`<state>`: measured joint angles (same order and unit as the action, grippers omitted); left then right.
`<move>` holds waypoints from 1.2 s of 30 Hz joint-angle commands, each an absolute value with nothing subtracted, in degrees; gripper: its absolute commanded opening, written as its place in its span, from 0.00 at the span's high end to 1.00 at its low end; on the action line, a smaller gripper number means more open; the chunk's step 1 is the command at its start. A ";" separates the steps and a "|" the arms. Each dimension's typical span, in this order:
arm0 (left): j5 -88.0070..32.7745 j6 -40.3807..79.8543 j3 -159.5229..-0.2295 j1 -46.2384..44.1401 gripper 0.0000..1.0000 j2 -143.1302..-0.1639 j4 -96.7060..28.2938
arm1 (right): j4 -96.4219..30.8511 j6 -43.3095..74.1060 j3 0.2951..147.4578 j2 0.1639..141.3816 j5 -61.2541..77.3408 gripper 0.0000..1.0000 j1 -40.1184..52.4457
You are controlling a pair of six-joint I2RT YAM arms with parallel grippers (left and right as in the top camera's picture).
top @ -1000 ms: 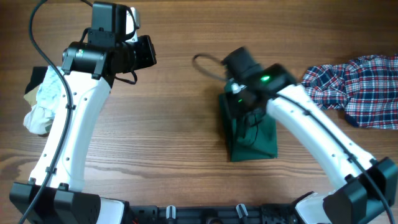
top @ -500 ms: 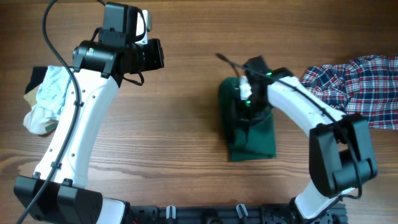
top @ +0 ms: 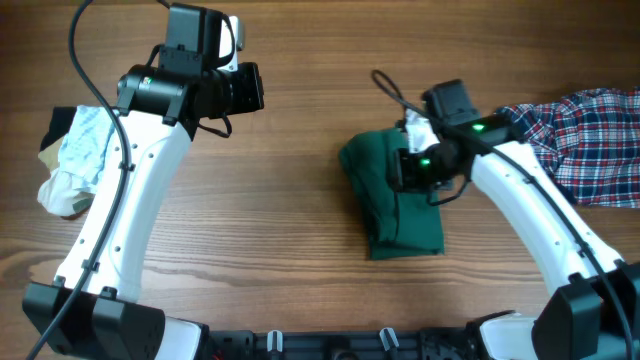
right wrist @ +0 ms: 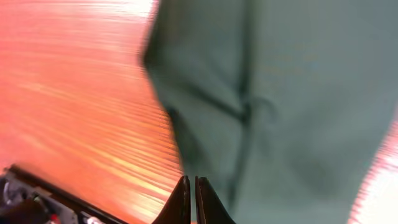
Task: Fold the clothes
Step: 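Lift the right gripper away from the folded garment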
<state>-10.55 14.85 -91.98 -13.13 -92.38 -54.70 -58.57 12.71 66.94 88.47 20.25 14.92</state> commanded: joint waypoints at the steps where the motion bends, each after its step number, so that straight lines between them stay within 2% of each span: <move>1: -10.85 13.72 -92.16 -13.13 0.80 -93.34 -54.50 | -59.13 12.40 65.32 90.26 16.32 0.96 13.65; 5: -10.87 13.74 -92.16 -13.13 0.77 -93.89 -54.76 | -58.52 12.34 59.70 94.96 19.31 0.96 14.66; 11: -11.55 14.20 -92.16 -13.13 0.58 -94.00 -55.00 | -51.68 11.97 49.36 97.67 25.65 0.95 15.05; 15: -14.61 15.92 -92.16 -13.15 0.51 -94.26 -55.66 | -49.69 11.97 52.99 94.65 29.76 0.95 15.05; 18: -17.47 15.92 -92.14 -13.15 0.45 -94.52 -58.41 | -50.65 12.05 58.08 88.12 29.36 0.90 15.00; 19: -19.35 15.92 -92.14 -13.15 0.45 -94.70 -59.64 | -51.09 12.45 59.79 85.45 28.49 0.81 15.00; 22: -23.40 15.88 -91.98 -14.72 0.43 -95.50 -62.70 | -52.51 18.39 61.93 78.83 25.10 0.30 13.93; 23: -23.38 15.86 -91.70 -15.70 0.41 -95.74 -62.70 | -53.45 19.05 61.93 77.84 25.06 0.19 13.17; 25: -23.35 15.33 -90.91 -18.17 0.38 -96.03 -61.58 | -55.77 19.03 61.91 77.84 24.80 0.14 11.44; 26: -22.85 13.69 -90.74 -20.34 0.39 -96.44 -60.73 | -57.78 18.55 61.78 78.43 22.85 0.14 9.89; 29: -19.77 13.72 -90.74 -22.98 0.41 -96.66 -59.31 | -60.60 18.48 61.39 79.83 17.69 0.27 6.98; 30: -18.57 13.72 -90.74 -23.59 0.42 -96.66 -58.89 | -61.58 19.38 61.39 80.60 15.00 0.39 5.72; 32: -16.84 13.74 -90.74 -24.16 0.42 -96.66 -58.54 | -63.09 21.91 61.39 82.43 8.40 0.79 3.25; 33: -16.84 13.72 -90.74 -24.08 0.42 -96.66 -58.54 | -63.53 23.35 61.39 83.42 6.28 0.90 2.28; 36: -16.84 13.72 -90.74 -23.38 0.43 -96.66 -58.50 | -63.48 23.57 61.32 87.29 5.72 0.95 1.04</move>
